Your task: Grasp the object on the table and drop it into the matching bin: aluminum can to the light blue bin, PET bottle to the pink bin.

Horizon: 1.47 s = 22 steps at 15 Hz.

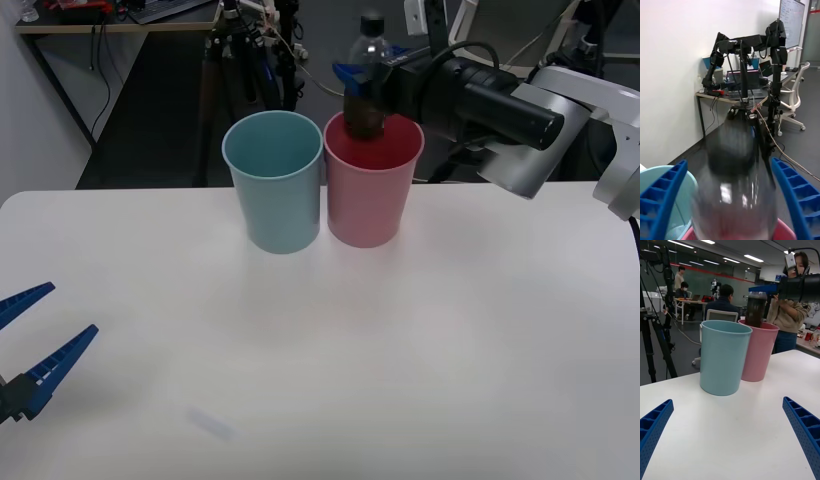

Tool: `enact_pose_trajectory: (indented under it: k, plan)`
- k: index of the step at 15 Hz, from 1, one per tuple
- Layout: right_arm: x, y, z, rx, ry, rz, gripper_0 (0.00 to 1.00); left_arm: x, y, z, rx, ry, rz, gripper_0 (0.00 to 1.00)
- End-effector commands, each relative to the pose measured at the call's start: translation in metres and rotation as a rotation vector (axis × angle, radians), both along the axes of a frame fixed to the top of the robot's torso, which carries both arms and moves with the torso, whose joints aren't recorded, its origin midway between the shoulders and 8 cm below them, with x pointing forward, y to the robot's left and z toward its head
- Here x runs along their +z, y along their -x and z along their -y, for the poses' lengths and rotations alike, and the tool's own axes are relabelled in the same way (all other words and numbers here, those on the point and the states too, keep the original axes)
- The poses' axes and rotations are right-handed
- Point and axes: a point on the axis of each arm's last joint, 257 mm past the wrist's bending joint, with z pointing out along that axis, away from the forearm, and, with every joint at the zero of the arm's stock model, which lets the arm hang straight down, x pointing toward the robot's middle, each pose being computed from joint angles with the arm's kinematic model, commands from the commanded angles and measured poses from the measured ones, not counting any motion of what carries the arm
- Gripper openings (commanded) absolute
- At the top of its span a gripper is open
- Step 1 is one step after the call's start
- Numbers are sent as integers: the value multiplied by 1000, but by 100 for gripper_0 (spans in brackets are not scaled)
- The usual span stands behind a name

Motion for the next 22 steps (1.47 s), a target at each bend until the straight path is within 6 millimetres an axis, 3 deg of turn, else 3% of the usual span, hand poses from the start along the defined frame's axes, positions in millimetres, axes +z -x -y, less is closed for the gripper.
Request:
enact_pose_trajectory:
  k: [1, 10, 19, 22]
  plan:
    - [0, 1, -1, 4, 0, 2, 100, 0, 0, 0, 0, 0, 0, 100]
    - [9, 7, -6, 22, -3, 16, 100, 0, 0, 0, 0, 0, 0, 100]
    - [18, 7, 4, 22, 6, 41, 100, 0, 0, 0, 0, 0, 0, 100]
    - [24, 28, 18, 35, -39, 2, 100, 0, 0, 0, 0, 0, 0, 100]
